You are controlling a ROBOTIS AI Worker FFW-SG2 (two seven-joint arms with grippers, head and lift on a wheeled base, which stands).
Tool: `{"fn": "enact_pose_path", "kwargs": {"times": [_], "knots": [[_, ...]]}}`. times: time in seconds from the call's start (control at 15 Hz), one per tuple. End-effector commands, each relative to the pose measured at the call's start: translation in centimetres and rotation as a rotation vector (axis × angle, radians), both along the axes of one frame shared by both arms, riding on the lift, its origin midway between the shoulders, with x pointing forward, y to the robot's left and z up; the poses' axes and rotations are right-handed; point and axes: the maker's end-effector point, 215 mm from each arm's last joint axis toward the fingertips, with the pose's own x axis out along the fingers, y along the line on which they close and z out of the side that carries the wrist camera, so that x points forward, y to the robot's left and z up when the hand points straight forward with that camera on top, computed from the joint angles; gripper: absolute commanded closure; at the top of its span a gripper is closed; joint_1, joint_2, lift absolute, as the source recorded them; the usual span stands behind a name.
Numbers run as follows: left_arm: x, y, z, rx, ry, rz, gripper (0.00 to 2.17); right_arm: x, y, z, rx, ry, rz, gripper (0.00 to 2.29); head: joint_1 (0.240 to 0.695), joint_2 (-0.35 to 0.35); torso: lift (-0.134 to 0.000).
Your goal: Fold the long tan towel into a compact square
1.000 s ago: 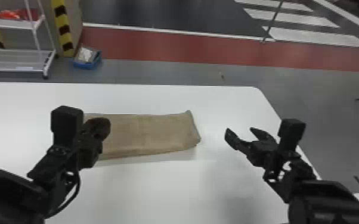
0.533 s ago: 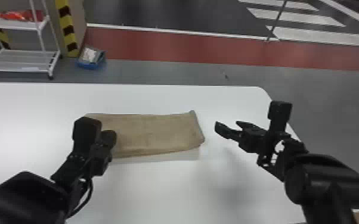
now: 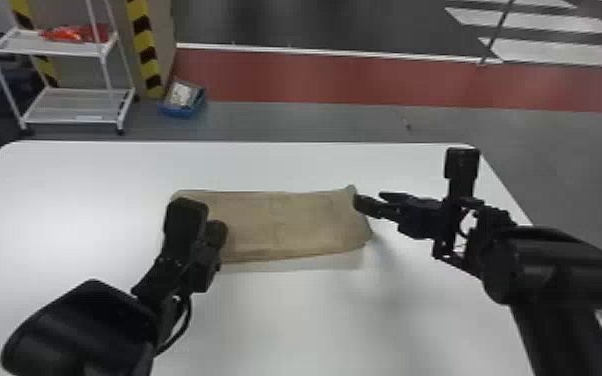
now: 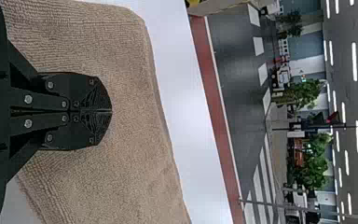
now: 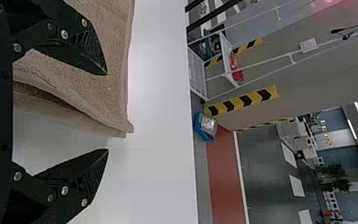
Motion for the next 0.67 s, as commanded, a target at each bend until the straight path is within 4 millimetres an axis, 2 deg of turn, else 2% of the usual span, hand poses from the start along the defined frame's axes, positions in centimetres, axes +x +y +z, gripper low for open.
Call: {"fn": "enact_pose_path", "kwargs": {"times": [0.0, 0.13, 0.33, 0.6], "knots": [[0.0, 0.2, -0.1, 0.006, 0.001, 0.001, 1.91, -0.3, 0.9, -0.9, -0.023, 0.028, 0.017, 0.41, 0.695, -0.103, -0.123], [-0.1, 0.5, -0.3, 0.009, 0.003, 0.002, 1.91, -0.9, 1.4, -2.3, -0.067, 0.055, 0.029, 0.44, 0.695, -0.096, -0.123], [0.0, 0.7, -0.2, 0.01, 0.002, 0.004, 1.91, -1.2, 2.3, -3.4, -0.097, 0.069, 0.042, 0.47, 0.695, -0.083, -0.123], [0.2, 1.7, -0.4, 0.01, 0.008, 0.017, 1.91, -0.5, 2.3, -4.1, -0.119, 0.084, 0.038, 0.47, 0.695, -0.072, -0.123]]}}
